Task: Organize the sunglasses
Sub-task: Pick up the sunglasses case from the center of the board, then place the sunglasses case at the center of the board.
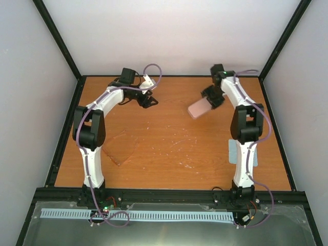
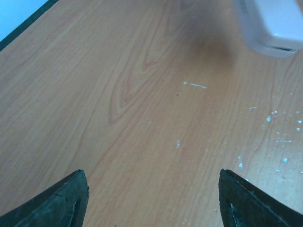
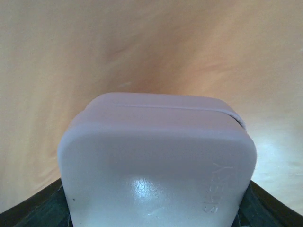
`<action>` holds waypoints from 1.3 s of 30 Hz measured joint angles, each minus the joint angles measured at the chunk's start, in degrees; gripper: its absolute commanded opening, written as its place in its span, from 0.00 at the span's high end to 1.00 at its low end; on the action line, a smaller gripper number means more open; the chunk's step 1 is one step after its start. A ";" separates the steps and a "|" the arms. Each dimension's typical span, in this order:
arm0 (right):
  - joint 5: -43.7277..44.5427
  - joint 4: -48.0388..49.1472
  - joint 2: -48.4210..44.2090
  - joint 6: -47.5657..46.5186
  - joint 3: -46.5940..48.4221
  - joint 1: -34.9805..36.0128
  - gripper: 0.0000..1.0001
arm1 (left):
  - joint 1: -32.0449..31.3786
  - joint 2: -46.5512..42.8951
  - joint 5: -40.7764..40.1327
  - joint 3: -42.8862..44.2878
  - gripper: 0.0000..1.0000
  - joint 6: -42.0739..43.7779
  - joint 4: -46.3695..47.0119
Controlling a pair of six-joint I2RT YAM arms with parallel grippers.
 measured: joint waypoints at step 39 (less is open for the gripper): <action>-20.87 13.03 13.33 -6.78 18.14 13.11 0.71 | -17.35 -6.38 -28.50 -7.10 0.17 1.53 6.49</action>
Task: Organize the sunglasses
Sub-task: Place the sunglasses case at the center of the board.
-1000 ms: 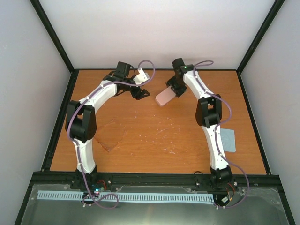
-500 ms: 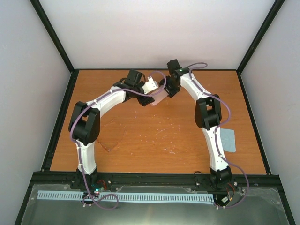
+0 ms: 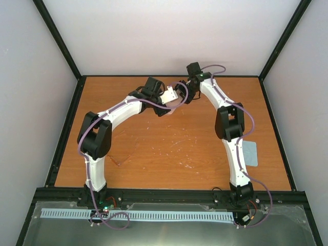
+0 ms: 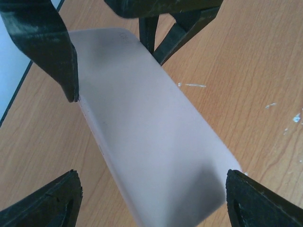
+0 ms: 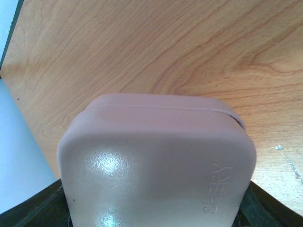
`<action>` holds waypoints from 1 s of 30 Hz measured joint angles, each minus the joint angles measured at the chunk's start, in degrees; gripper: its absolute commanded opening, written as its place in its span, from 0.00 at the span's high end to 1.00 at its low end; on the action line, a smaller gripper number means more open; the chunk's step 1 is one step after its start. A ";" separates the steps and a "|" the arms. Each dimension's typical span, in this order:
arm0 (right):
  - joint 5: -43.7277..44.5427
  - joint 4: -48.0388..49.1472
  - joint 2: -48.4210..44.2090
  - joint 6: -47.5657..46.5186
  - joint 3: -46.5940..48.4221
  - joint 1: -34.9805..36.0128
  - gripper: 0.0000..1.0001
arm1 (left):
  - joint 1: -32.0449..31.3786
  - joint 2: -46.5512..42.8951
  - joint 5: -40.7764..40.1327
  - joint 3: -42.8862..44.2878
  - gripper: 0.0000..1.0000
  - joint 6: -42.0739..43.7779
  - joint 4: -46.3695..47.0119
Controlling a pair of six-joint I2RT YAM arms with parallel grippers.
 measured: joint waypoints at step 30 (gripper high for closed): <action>11.69 -21.86 -3.10 -13.31 -11.10 -2.25 0.87 | 9.97 -7.08 6.47 -10.43 0.18 -3.06 6.23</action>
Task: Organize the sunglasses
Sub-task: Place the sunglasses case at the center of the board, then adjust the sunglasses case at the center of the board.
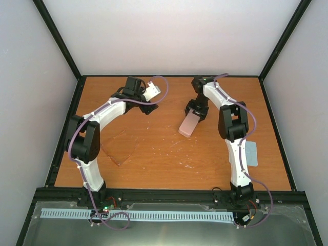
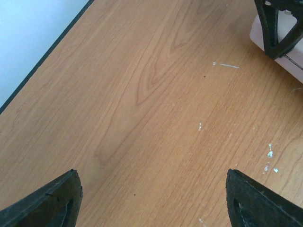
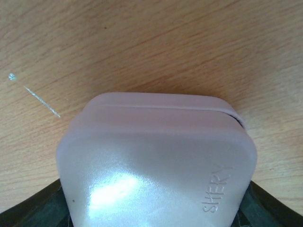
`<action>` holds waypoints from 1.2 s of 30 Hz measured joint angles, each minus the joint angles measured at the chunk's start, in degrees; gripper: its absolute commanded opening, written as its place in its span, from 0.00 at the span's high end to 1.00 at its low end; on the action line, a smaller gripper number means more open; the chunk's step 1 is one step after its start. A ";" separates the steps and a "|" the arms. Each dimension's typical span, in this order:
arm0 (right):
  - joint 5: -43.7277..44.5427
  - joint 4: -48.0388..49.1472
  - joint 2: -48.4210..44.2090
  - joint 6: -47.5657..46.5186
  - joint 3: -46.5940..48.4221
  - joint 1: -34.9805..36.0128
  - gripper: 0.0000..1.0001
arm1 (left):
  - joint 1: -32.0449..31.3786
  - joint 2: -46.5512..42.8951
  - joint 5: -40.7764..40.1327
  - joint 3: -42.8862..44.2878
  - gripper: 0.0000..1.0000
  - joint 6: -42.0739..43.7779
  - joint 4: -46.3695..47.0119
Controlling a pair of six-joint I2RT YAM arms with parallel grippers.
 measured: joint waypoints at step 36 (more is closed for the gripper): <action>6.51 0.57 -8.59 -2.29 -0.83 -11.96 0.97 | 7.67 -0.57 3.74 -1.07 0.20 -0.66 2.05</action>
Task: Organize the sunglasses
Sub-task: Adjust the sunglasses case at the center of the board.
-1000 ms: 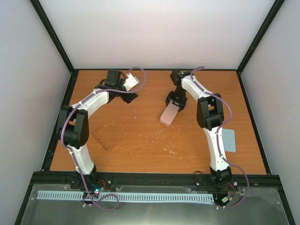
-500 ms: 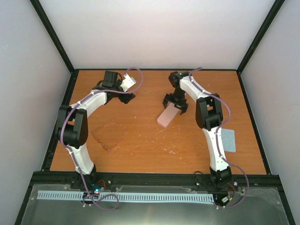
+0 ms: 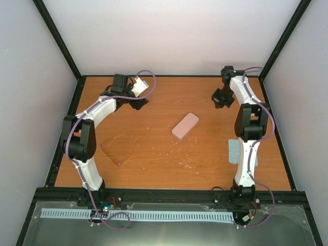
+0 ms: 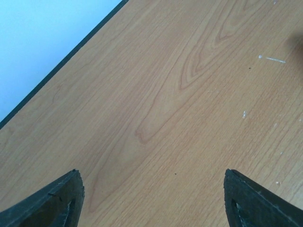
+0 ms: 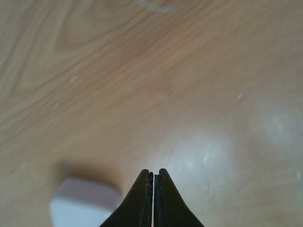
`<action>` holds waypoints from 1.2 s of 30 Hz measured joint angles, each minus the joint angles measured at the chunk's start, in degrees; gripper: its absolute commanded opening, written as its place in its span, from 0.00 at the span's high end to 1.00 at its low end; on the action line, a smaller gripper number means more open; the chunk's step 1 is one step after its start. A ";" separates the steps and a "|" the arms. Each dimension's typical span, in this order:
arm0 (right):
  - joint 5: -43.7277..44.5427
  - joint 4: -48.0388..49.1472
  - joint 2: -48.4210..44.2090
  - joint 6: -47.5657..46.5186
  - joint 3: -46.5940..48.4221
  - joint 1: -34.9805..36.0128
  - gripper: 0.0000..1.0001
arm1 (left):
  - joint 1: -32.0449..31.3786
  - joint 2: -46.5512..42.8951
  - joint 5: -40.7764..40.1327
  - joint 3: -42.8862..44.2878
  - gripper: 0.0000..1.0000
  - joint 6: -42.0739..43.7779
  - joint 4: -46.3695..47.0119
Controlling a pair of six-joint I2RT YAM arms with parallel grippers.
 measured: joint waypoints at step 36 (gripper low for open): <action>-7.30 13.97 -4.02 -3.98 -23.04 8.46 0.97 | -16.28 0.90 5.11 1.22 0.16 5.57 -10.14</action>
